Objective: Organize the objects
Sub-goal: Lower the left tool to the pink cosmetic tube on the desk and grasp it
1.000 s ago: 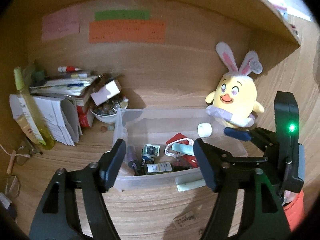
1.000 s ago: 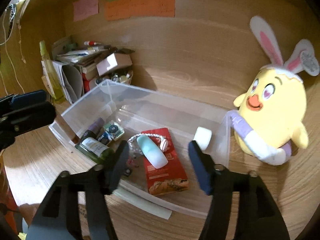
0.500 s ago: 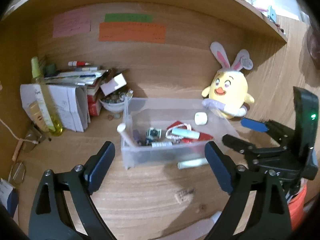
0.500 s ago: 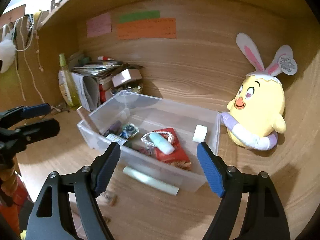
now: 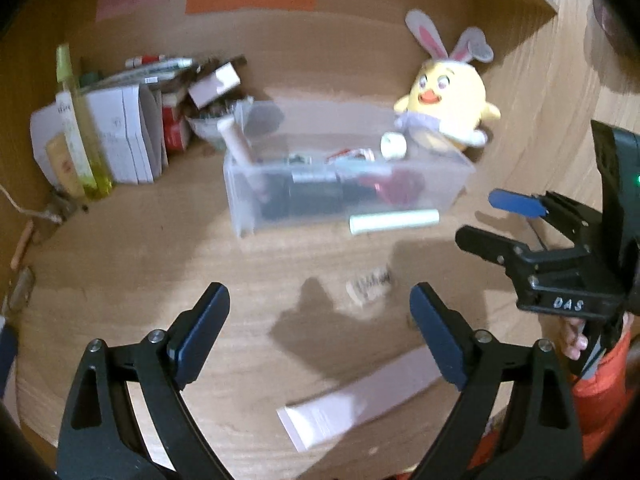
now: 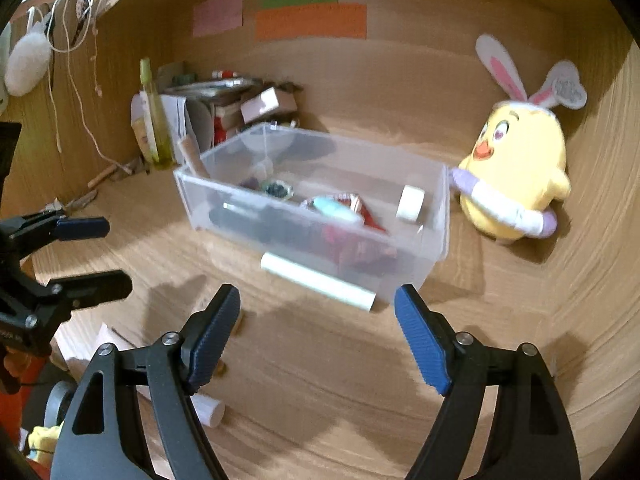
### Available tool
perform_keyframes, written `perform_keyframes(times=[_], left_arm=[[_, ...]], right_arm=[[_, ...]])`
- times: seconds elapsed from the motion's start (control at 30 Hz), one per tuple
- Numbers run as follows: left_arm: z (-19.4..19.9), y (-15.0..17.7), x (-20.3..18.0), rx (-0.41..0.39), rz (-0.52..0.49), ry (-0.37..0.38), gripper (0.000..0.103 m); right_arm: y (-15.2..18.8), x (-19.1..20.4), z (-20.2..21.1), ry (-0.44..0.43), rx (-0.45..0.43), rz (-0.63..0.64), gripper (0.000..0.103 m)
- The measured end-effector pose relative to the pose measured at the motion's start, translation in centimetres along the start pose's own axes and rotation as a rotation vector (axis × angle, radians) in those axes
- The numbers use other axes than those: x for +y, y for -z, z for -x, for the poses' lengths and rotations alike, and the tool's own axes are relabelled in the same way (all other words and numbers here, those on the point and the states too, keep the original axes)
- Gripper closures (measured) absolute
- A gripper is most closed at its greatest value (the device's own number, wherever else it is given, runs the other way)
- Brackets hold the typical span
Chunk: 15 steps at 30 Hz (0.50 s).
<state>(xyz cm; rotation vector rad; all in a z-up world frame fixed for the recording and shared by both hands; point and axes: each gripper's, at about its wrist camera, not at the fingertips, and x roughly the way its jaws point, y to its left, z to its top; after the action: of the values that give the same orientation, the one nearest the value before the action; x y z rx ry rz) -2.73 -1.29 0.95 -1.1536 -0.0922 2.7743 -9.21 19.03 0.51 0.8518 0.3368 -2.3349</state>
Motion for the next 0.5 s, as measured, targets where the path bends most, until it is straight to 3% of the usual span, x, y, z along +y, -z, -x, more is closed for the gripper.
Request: perform_keyframes(times=[0.27, 0.5], left_arm=[[0.2, 3.7, -1.5, 0.050, -0.081, 0.013, 0.011], [-0.9, 5.4, -3.2, 0.115, -0.155, 0.061, 0.011]], right_arm=[[1.6, 0.6, -0.3, -0.064, 0.036, 0.010, 0.028], [2.5, 3.3, -1.8, -0.165, 0.113, 0.087, 0.057]])
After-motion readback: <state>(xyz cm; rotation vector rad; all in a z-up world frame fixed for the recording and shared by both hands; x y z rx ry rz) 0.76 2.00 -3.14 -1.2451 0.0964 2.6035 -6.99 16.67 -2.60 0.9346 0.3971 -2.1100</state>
